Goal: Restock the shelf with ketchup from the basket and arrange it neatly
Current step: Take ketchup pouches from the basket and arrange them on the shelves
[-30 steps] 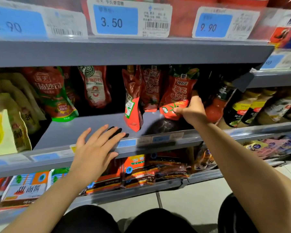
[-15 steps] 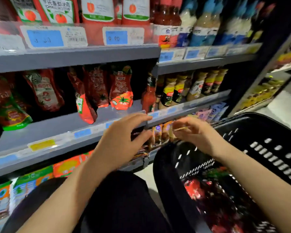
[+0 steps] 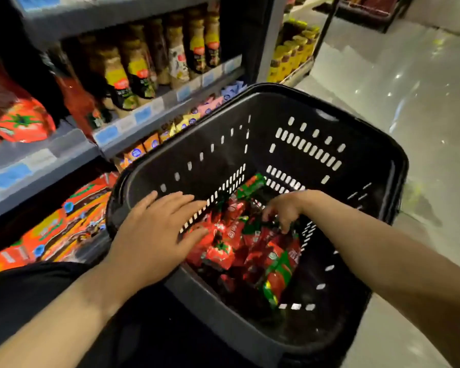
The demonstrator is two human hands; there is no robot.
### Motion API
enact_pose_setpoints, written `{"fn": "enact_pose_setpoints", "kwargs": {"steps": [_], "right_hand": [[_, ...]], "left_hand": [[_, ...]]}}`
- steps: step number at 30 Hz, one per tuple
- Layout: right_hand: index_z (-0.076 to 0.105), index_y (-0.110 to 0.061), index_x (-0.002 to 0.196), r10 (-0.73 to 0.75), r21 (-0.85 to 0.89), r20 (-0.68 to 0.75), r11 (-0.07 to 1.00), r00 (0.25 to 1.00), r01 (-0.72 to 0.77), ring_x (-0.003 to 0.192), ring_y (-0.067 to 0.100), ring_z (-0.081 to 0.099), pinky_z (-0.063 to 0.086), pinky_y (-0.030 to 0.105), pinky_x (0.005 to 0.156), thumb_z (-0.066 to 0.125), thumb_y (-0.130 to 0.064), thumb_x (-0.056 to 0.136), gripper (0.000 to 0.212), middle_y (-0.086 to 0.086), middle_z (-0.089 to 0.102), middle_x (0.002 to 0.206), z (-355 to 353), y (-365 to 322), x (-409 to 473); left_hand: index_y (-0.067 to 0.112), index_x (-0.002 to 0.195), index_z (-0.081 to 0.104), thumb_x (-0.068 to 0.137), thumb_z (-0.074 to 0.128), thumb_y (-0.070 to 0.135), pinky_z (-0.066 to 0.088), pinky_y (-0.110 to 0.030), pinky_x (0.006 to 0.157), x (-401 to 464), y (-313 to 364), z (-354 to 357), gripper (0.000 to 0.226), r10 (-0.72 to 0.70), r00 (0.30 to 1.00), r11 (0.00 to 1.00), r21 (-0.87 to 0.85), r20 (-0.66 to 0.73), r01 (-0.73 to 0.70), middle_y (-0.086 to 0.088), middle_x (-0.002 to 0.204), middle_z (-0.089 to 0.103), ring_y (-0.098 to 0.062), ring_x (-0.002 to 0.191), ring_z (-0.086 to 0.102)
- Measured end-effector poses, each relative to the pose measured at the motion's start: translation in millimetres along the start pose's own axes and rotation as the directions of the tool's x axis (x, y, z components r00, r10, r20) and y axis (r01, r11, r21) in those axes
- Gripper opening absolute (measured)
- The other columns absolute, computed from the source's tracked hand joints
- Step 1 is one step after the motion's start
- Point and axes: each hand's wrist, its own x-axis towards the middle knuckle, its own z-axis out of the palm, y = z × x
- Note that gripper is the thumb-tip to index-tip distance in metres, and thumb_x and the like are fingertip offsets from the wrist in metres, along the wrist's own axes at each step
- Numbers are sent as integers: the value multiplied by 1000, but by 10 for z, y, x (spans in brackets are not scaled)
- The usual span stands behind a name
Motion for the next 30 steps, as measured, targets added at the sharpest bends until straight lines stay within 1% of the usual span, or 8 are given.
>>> {"fn": "enact_pose_setpoints", "kwargs": {"steps": [3,7,9,12,15,21,26,30], "right_hand": [[38,4,139,71,-100,287,994,955,-44,122,29,47,47,20,79,49,5,93,47,20,42,142,174,36,95],[49,3,132,86,-291,237,956,968,-14,98,23,53,42,33,94,51,-8,95,38,17,52,133,343,69,170],[57,0,125,-46,-574,199,804,979,155,76,17,54,49,29,81,53,-16,95,34,16,60,125,406,112,211],[60,-5,122,-136,-635,169,742,976,214,76,18,58,49,26,75,55,-17,93,32,14,62,122,419,131,247],[59,-9,126,-38,-426,164,899,986,105,95,19,54,42,27,83,59,-20,92,36,9,61,125,318,58,142],[63,-18,119,-256,-59,-69,966,964,252,107,14,53,43,30,96,71,-29,82,39,-4,60,118,-99,-277,-231],[68,-15,109,-421,-190,-163,901,892,391,65,-4,45,34,8,57,65,-29,87,26,-19,51,73,-454,-609,-644],[69,-19,83,-541,-55,-267,835,798,548,60,-4,57,43,8,58,68,-24,85,6,-14,62,67,-816,-722,-979]], "left_hand": [[28,125,62,85,34,62,36,-44,106,22,14,-20,60,-17,1000,999,-34,4,17,3,130,62,-19,125,54],[28,128,59,84,35,62,35,-38,105,18,4,-22,60,-26,999,998,-53,-34,24,3,132,59,-18,127,52],[27,127,60,85,37,59,35,-34,102,11,-14,-20,58,-19,998,998,-54,-58,16,4,131,60,-19,125,53],[27,124,63,85,40,56,36,-28,97,0,-9,-16,55,-13,995,999,-49,-96,9,3,128,63,-19,121,57],[28,124,62,84,40,57,43,-30,92,5,6,-22,55,-20,994,998,-53,-107,14,5,127,63,-16,117,59],[42,131,51,78,34,69,44,-30,88,46,4,-52,62,-65,995,987,-151,-70,54,19,136,53,-7,121,54],[59,136,27,64,32,80,44,-33,97,171,69,-79,76,-44,995,933,-354,90,73,31,142,37,-1,128,43],[64,137,10,67,63,73,44,-35,95,225,159,-118,88,-53,985,933,-343,166,108,25,141,44,-9,124,50]]}}
